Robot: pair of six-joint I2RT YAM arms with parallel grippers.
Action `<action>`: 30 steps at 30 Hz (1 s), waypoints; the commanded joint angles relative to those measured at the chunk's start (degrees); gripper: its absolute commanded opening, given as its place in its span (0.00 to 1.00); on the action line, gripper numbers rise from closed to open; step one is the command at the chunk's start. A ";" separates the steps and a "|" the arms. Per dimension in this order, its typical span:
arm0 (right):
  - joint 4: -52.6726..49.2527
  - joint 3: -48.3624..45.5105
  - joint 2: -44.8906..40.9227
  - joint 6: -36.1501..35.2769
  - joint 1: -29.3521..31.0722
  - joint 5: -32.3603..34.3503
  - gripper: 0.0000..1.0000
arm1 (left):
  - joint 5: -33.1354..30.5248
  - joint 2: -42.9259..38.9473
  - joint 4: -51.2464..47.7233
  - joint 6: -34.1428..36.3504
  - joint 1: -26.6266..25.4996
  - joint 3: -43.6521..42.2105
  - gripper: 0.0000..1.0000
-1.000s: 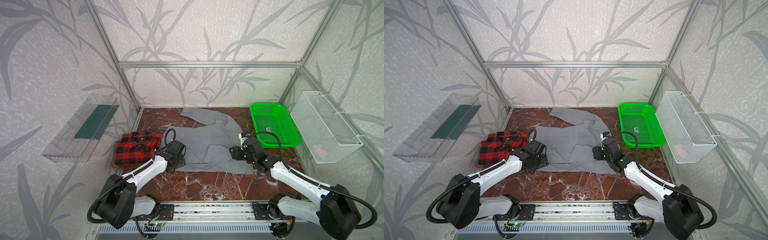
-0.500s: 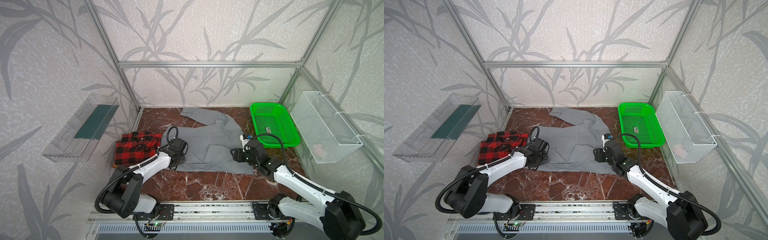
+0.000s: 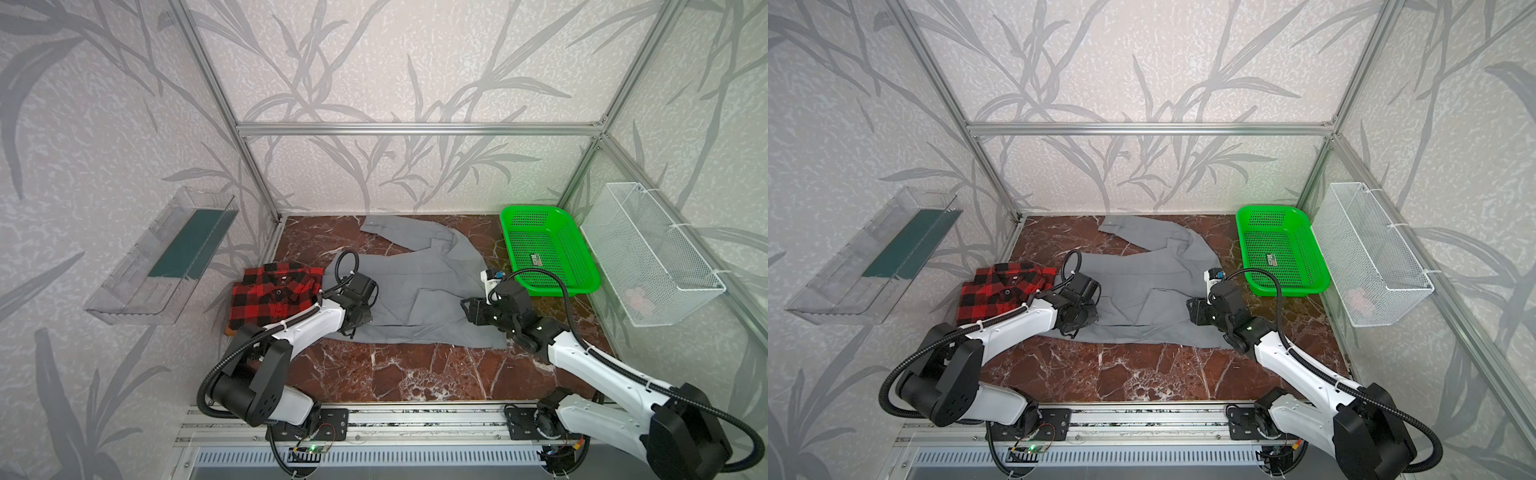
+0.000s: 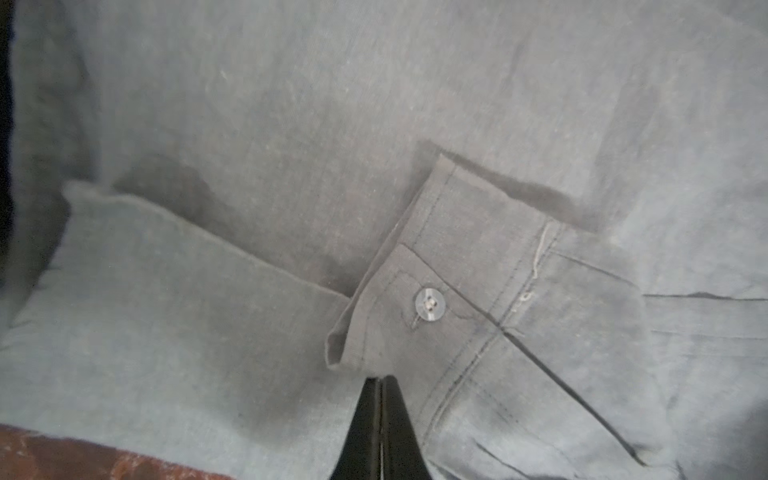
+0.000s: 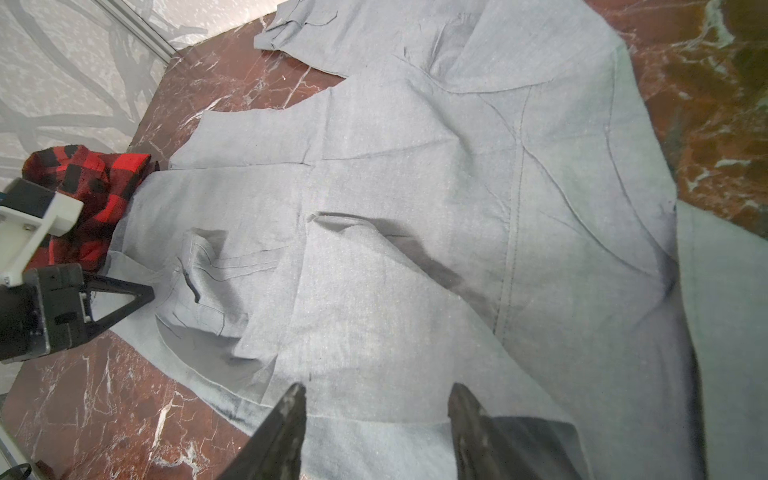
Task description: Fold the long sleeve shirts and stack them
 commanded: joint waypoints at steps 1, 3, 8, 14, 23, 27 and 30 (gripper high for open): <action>0.56 -0.71 0.08 0.82 -0.93 -0.35 0.55 | -5.19 -3.69 -4.32 0.80 -0.19 2.99 0.00; 0.46 -0.78 0.78 1.58 -1.70 -1.23 0.56 | -7.99 -6.80 -6.64 1.74 -0.15 3.94 0.00; 1.16 -1.51 1.65 2.93 -2.12 -2.02 0.54 | -15.88 -13.64 -7.77 2.69 -0.57 0.62 0.00; 0.85 -2.55 1.99 4.48 -2.14 -1.44 0.46 | -20.53 -15.64 -5.25 0.26 -1.51 -5.06 0.00; 4.13 -5.46 6.73 7.05 -2.17 -3.04 0.41 | -23.87 -13.39 -0.51 -2.44 -1.30 -8.41 0.00; 2.08 -4.12 5.76 6.21 -2.08 -3.59 0.39 | -24.92 -12.54 -1.97 -2.87 -1.32 -7.52 0.00; 2.63 -4.97 6.64 6.44 -2.06 -3.96 0.37 | -25.93 -11.58 -1.63 -4.85 -1.12 -9.47 0.04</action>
